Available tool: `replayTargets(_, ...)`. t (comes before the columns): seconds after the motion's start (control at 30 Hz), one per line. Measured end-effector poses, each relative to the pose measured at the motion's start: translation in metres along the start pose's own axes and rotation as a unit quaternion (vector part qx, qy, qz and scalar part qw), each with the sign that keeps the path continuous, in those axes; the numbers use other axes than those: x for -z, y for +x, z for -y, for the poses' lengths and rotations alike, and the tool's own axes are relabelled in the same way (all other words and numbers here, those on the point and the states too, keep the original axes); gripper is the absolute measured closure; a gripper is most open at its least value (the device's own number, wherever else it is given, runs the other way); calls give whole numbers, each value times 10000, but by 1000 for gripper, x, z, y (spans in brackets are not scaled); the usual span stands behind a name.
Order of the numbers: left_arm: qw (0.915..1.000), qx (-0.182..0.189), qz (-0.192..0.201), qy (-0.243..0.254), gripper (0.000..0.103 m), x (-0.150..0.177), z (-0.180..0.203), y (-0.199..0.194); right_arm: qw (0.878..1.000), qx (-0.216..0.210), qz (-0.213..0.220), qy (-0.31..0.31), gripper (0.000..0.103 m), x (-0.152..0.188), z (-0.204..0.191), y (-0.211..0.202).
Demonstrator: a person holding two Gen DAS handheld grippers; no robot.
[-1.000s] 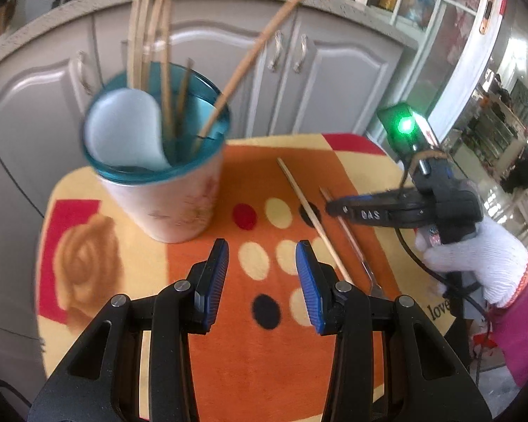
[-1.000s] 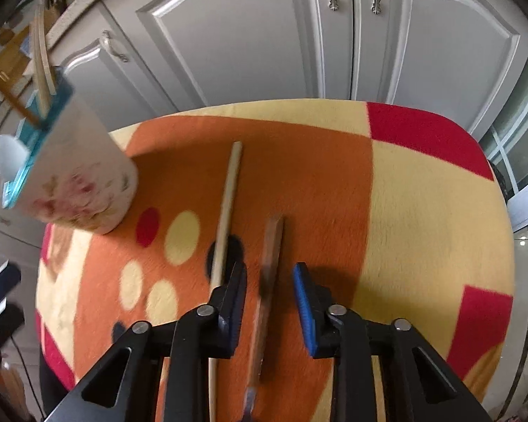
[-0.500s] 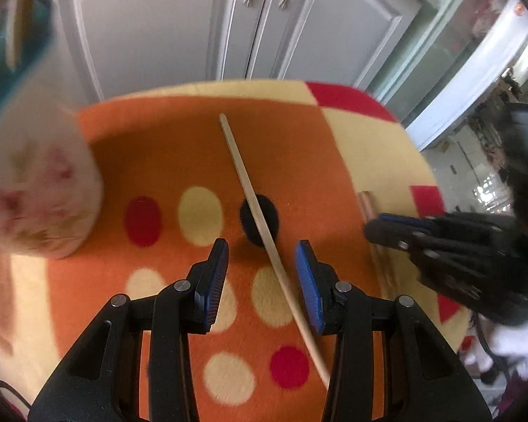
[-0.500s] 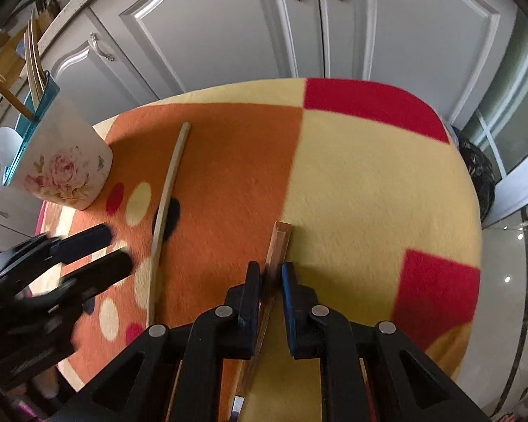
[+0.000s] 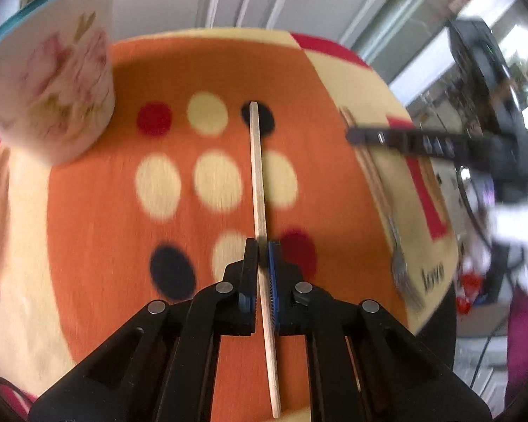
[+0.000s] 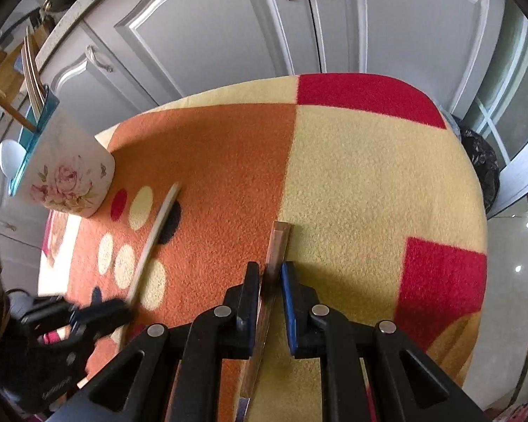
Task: Organize utensils
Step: 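Close the left gripper on a pale chopstick while the right gripper closes on a dark chopstick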
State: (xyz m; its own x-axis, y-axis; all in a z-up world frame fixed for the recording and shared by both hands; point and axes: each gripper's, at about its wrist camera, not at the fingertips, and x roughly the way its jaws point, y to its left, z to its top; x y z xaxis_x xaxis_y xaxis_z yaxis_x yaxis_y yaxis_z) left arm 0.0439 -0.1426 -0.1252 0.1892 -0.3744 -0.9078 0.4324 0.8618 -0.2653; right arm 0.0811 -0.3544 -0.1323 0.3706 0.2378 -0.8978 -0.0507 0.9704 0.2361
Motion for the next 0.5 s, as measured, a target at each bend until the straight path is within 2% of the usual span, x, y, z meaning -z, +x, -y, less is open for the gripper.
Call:
replayTargets(0.07,10000,-18,-72,66,98,-1,2,-3,10000,48,-25,-42,91,-2,-2,1)
replayTargets(0.13,9999,-57,49,104,94,-11,3,-5,9999,65,-47,-72,90,-3,-3,3)
replayTargets(0.2,9997,-125,175,119,84,-23,4,-6,10000,52,-49,-66,90,-5,-3,4)
replayTargets(0.27,9994,-156,265,139,69,-38,6,-1,10000,0,-44,1,90,-6,0,3)
replayTargets(0.4,9977,-554,172,351,69,-59,16,22,9999,-129,16,99,90,-8,3,4)
replayTargets(0.5,9935,-869,272,685,70,-65,25,29,9999,-86,50,22,92,-8,0,5)
